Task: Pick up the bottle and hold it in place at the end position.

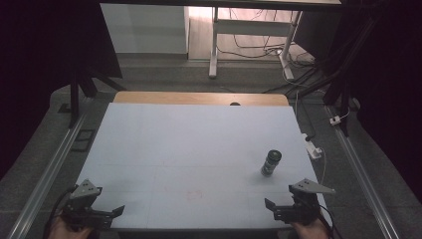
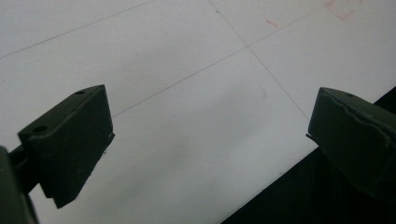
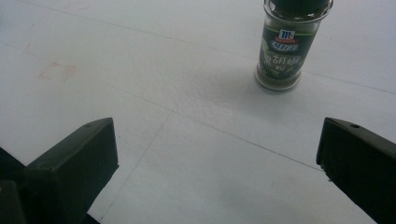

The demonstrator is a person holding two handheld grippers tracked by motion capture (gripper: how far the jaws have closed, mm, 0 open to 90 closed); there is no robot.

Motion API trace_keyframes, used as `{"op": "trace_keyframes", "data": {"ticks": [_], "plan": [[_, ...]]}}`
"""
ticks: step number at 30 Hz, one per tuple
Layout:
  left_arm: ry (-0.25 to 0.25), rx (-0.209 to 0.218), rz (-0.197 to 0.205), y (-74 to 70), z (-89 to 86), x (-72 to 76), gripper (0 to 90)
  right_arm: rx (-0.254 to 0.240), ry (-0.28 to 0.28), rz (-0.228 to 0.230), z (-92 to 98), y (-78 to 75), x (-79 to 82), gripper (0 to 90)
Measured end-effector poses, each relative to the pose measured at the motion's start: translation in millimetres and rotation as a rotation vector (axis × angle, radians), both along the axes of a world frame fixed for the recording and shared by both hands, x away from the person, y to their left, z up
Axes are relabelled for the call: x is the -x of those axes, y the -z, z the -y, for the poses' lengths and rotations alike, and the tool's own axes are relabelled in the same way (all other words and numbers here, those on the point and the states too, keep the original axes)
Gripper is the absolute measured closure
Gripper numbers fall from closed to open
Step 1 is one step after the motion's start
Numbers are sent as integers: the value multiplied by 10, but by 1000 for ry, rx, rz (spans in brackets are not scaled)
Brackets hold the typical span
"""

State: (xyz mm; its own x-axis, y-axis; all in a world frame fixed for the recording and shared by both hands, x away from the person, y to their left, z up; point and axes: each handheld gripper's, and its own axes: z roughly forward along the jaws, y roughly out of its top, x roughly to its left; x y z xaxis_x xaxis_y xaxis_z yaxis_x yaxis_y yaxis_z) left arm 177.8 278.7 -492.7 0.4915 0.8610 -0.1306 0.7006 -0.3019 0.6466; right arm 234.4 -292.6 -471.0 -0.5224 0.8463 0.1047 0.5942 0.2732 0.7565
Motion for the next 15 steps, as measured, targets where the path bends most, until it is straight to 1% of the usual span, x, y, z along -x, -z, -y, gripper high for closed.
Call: {"op": "trace_keyframes", "data": {"ticks": [2, 8, 15], "plan": [[-1, 9, 1, -2, -9, 11, 6, -2, -5, -4, -1, 1, -10, 0], [2, 19, 3, -3, -20, 14, 0, 18, -15, -1, -29, 0, -7, 0], [0, 21, 2, -4, -24, 17, 0, 15, -20, -6, -28, 0, -12, 0]]}}
